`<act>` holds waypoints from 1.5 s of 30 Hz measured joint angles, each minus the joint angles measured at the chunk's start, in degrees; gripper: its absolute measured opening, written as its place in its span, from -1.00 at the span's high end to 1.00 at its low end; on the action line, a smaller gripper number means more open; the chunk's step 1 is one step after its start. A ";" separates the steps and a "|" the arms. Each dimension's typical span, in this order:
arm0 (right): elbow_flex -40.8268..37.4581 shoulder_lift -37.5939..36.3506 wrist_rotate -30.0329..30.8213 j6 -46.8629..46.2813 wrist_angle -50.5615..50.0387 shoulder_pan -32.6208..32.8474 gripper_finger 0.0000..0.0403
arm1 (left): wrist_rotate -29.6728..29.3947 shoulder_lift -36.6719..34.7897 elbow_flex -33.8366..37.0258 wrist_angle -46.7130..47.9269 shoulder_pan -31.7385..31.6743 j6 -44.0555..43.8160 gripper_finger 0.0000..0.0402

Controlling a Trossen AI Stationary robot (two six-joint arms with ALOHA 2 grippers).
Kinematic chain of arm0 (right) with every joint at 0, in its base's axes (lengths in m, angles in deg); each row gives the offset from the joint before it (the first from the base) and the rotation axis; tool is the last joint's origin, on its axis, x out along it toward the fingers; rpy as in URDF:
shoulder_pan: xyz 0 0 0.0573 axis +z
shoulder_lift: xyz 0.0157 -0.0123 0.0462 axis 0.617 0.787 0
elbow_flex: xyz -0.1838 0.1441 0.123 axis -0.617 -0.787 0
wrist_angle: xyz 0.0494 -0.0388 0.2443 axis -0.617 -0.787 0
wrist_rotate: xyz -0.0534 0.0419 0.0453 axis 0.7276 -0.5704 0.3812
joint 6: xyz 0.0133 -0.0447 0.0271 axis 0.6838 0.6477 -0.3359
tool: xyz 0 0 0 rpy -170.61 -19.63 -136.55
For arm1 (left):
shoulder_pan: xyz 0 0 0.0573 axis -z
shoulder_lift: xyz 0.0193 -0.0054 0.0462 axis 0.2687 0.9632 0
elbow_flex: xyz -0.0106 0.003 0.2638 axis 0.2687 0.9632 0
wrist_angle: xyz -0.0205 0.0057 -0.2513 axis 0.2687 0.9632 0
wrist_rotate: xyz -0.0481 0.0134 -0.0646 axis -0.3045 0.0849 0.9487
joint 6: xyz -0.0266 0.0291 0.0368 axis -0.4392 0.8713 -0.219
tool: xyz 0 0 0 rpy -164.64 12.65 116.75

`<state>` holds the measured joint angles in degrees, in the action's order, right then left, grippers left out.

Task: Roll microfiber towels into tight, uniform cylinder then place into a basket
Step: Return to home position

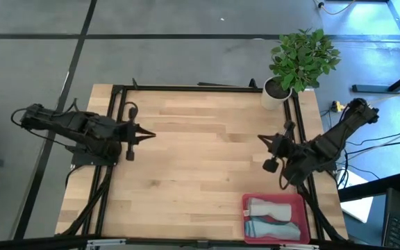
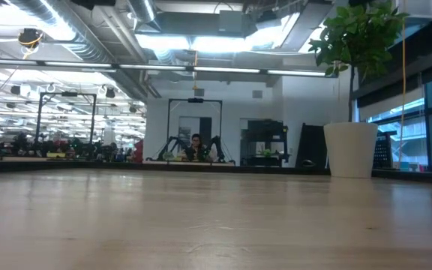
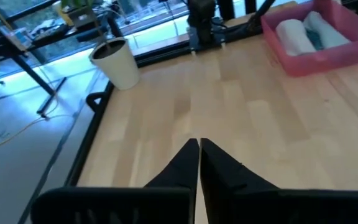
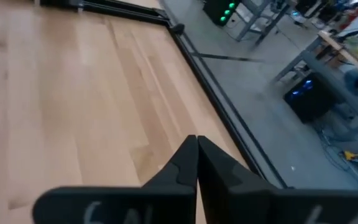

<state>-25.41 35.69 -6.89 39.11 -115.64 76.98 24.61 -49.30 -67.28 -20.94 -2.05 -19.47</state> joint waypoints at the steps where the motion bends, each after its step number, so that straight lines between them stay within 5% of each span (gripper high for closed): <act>1: 0.00 -0.85 -0.52 0.73 0.00 0.12 0.97 | 0.07 -0.74 0.58 -0.10 -0.42 0.01 0.97; 5: -2.70 -4.81 -3.12 5.01 3.84 0.73 0.97 | 2.88 -4.69 3.69 -2.88 -2.03 0.35 0.99; 9: -10.48 -10.66 -8.60 14.90 18.16 0.70 0.98 | 8.10 -9.37 7.00 -6.94 -3.25 0.51 1.00; 18: -29.29 -23.54 -38.62 41.45 55.61 -4.24 0.99 | 12.03 -16.40 15.09 -15.61 -5.39 -1.76 1.00; 33: -52.63 -32.82 -54.01 41.20 78.98 -19.63 0.99 | 11.85 -20.65 30.99 -29.84 -10.05 -5.26 1.00; 45: -62.61 -37.16 -54.55 33.67 82.63 -24.38 0.99 | 11.79 -28.77 42.48 -36.27 -14.99 -2.97 1.00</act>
<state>-88.02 -1.48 -61.44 72.78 -33.01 52.60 36.40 -78.07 -24.80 -57.21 -17.05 -22.44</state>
